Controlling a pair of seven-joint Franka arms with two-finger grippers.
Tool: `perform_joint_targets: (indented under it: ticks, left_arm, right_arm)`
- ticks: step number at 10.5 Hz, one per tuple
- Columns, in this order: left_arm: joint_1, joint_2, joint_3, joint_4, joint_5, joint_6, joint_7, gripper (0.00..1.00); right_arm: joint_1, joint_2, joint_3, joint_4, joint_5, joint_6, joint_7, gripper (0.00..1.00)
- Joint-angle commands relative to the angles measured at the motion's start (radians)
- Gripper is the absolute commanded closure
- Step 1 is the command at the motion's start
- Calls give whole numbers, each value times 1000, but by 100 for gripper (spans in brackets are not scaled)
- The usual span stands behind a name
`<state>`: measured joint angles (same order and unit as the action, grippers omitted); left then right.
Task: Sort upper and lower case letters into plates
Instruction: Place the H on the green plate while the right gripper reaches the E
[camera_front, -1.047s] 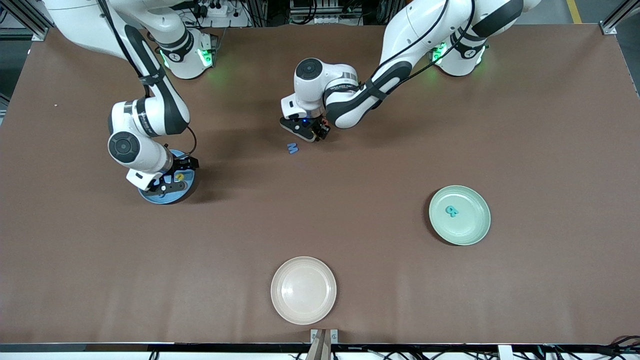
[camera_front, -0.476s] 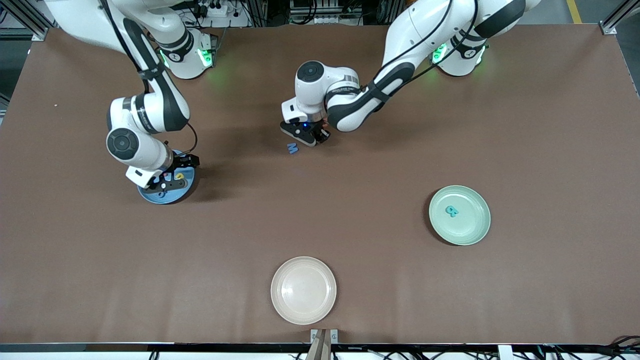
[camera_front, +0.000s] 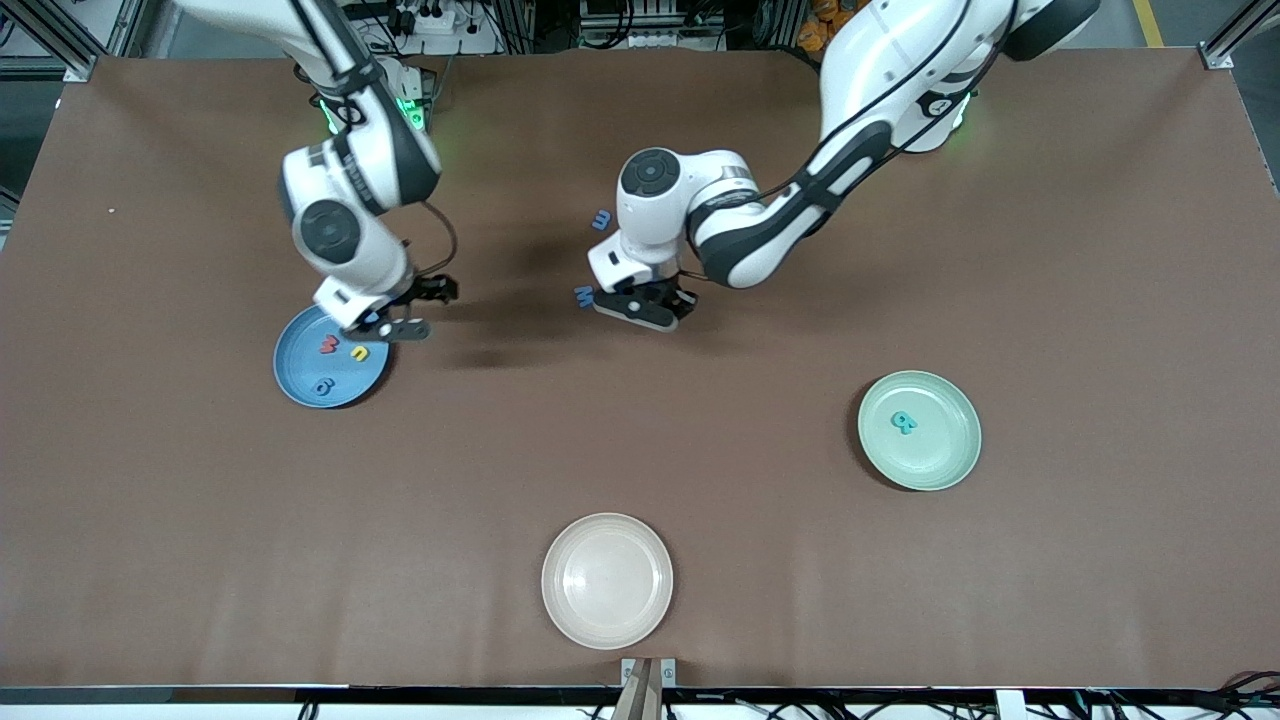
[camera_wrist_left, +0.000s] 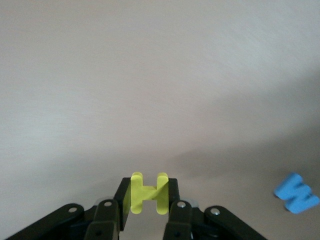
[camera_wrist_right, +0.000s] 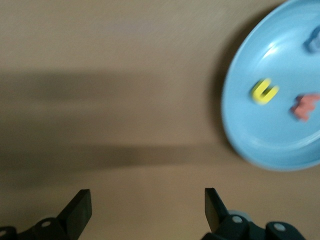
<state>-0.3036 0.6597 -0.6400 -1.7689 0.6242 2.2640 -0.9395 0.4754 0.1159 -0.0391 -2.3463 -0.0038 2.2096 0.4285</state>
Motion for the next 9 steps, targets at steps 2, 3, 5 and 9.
perform_joint_targets:
  ticks: [2, 3, 5, 9]
  left_arm:
    - [154, -138, -20, -26, -107, -99, 5, 100]
    - [219, -165, -20, -26, -189, -106, 8, 100]
    - [317, -198, -18, -24, -207, -141, 75, 100]
    - [582, -160, 0, -34, -201, -149, 318, 100]
  right_arm:
    - [188, -39, -7, -54, 103, -6, 190, 0]
    - [210, -48, -7, -86, 146, 40, 225, 0]
    - [351, -38, -7, -144, 162, 224, 420, 0]
    - [517, -12, -5, -203, 176, 400, 610, 0]
